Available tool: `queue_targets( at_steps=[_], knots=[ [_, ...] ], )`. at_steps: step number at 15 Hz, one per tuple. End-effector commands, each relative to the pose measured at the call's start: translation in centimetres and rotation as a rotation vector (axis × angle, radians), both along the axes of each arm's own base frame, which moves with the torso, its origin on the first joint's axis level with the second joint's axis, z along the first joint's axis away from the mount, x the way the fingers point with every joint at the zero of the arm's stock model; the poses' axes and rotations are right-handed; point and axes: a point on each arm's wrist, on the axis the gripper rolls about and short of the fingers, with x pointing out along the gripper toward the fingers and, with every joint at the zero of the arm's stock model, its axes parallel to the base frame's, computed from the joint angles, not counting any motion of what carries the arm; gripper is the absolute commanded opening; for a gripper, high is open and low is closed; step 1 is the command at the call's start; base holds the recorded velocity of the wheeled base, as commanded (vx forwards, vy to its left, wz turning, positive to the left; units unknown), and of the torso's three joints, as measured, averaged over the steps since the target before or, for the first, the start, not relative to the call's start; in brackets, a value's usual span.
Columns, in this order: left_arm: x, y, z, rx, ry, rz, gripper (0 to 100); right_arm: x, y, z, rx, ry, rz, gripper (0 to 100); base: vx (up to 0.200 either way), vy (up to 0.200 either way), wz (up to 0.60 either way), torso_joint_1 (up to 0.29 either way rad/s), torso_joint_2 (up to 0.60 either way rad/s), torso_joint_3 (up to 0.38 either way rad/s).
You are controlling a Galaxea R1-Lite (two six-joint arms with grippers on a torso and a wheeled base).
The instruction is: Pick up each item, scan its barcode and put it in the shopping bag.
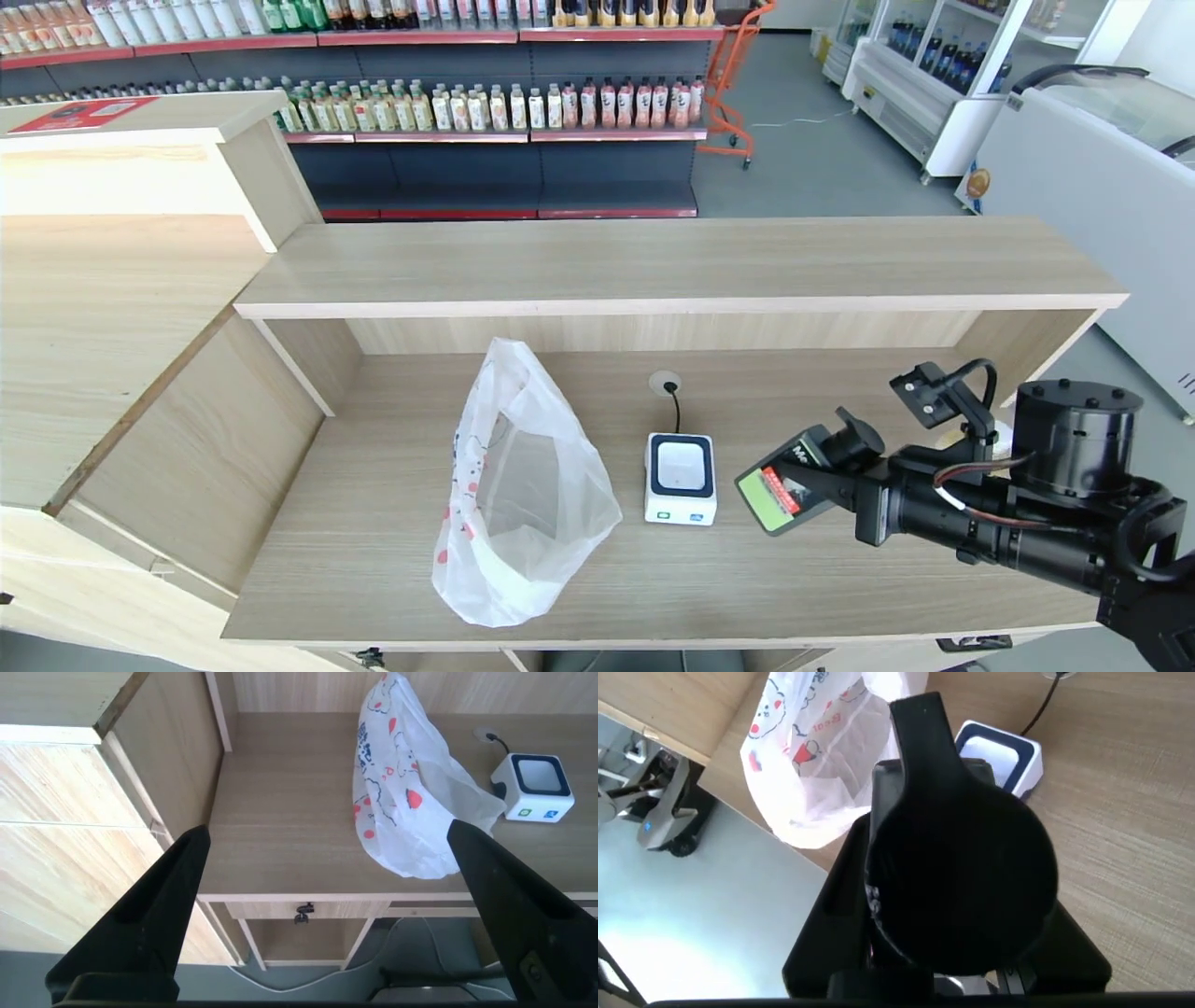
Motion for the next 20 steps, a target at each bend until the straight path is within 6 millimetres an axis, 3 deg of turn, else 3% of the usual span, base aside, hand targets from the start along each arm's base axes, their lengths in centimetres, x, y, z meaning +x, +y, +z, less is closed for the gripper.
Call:
queue_targets(
  at_steps=[1,3,8,12,19,20],
  knots=[
    [0.0,0.0,0.0,0.0,-0.001,0.0,100,-0.1,0.0,-0.2,-0.003,0.01,0.001,0,0.0,0.0,0.0,0.0,0.0,0.0],
    [0.0,0.0,0.0,0.0,-0.001,0.0,100,-0.2,-0.1,-0.4,0.009,0.029,-0.006,0,0.0,0.0,0.0,0.0,0.0,0.0],
    [0.0,0.0,0.0,0.0,-0.001,0.0,100,-0.2,-0.1,-0.7,0.057,0.088,-0.025,0,-0.2,0.2,0.0,0.007,0.01,0.002],
    [0.0,0.0,0.0,0.0,-0.001,0.001,100,0.6,0.7,-1.3,0.05,0.114,-0.007,0,0.0,0.0,0.0,0.0,0.0,0.0],
    [0.0,0.0,0.0,0.0,-0.001,0.0,100,6.5,5.6,-2.1,0.05,0.052,0.068,0,0.0,0.0,0.0,0.0,0.0,0.0],
    [0.0,0.0,0.0,0.0,-0.001,0.0,100,7.6,6.9,-3.2,0.014,0.031,0.102,0,0.0,0.0,0.0,0.0,0.0,0.0]
  ],
)
